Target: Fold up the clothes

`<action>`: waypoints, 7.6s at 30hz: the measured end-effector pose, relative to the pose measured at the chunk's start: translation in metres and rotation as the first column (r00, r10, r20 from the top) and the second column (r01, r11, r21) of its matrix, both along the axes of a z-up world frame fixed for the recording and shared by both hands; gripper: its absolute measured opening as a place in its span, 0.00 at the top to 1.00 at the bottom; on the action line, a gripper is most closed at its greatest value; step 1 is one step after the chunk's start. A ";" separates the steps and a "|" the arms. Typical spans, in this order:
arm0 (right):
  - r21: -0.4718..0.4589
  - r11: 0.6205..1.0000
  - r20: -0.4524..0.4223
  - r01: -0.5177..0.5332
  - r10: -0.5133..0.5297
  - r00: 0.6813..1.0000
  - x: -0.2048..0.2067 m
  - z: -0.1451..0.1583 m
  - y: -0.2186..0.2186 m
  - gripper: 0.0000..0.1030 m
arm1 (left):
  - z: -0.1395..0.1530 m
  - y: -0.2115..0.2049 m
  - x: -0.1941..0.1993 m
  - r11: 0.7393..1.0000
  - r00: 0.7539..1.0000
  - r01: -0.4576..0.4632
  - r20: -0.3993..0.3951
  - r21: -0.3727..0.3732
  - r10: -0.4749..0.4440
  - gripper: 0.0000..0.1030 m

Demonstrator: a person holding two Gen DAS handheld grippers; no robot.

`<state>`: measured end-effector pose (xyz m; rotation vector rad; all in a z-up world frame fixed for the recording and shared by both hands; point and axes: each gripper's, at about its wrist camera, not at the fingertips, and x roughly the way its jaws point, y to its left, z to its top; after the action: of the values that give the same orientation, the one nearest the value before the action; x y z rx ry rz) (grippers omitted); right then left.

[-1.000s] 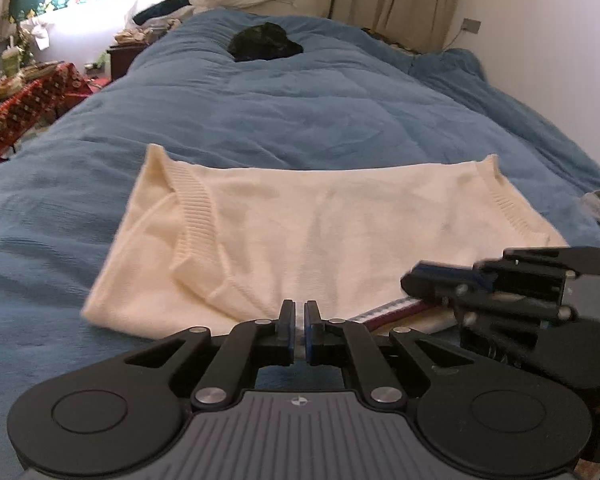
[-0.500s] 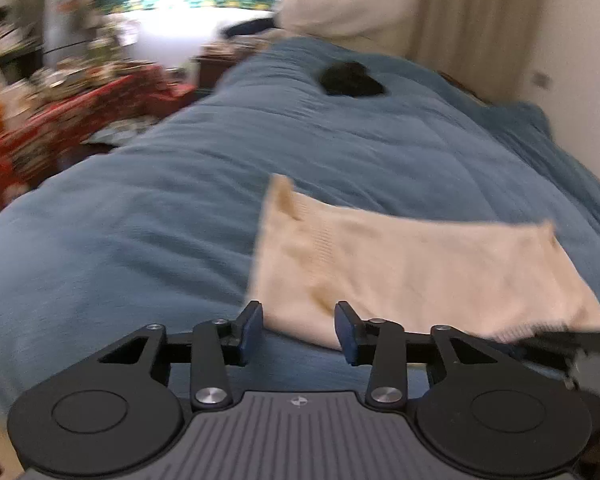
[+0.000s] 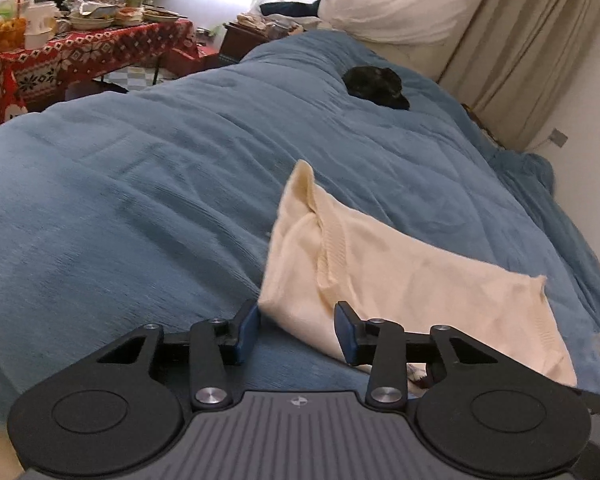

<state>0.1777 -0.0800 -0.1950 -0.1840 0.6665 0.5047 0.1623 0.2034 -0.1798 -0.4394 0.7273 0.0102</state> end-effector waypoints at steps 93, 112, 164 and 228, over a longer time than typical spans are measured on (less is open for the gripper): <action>0.048 0.931 0.000 0.361 -0.361 0.932 0.004 0.022 -0.164 0.79 | 0.007 -0.188 0.167 0.869 0.894 0.447 -0.071 0.211 -0.443 0.62; 0.052 0.916 -0.014 0.398 -0.397 0.918 0.018 0.025 -0.180 0.76 | -0.007 -0.171 0.170 0.914 0.922 0.388 -0.031 0.122 -0.387 0.96; 0.020 0.934 -0.026 0.357 -0.356 0.934 0.017 0.020 -0.162 0.75 | -0.017 -0.171 0.054 0.837 0.839 0.544 -0.053 0.053 -0.542 0.83; -0.037 0.934 -0.032 0.354 -0.355 0.934 0.031 0.021 -0.151 0.74 | -0.023 -0.140 0.187 0.856 0.868 0.494 -0.035 0.154 -0.495 0.96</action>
<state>0.2090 -0.2306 -0.1740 -0.0791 0.7262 0.1500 0.3496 0.0629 -0.2031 -0.0883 0.8110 -0.4180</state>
